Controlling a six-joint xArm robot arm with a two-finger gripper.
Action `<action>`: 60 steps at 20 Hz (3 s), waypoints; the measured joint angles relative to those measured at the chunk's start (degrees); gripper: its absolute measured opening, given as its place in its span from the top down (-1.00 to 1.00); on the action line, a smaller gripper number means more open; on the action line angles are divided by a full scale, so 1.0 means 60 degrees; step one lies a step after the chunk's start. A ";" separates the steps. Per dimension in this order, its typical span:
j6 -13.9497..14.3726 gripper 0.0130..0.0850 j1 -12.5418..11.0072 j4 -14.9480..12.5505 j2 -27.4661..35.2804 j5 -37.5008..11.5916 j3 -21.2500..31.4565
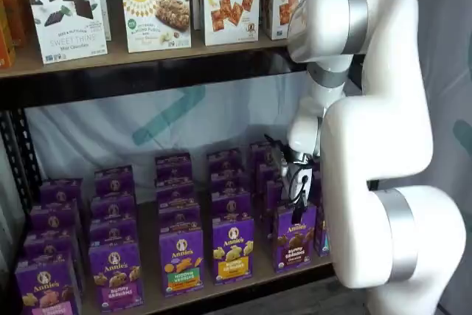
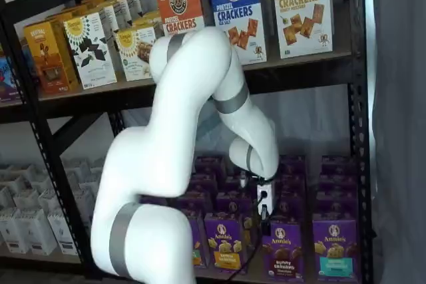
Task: Pick up the purple box with a brown patch in the center, on the bottom shelf, the fifth box from the left
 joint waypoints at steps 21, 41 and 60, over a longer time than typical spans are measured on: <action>0.2345 -1.00 -0.0195 -0.2763 0.1883 0.0343 -0.2188; 0.2437 -0.44 -0.0162 -0.2837 0.2397 -0.0050 -0.2518; 0.2737 0.00 -0.0152 -0.3151 0.2286 -0.0031 -0.2346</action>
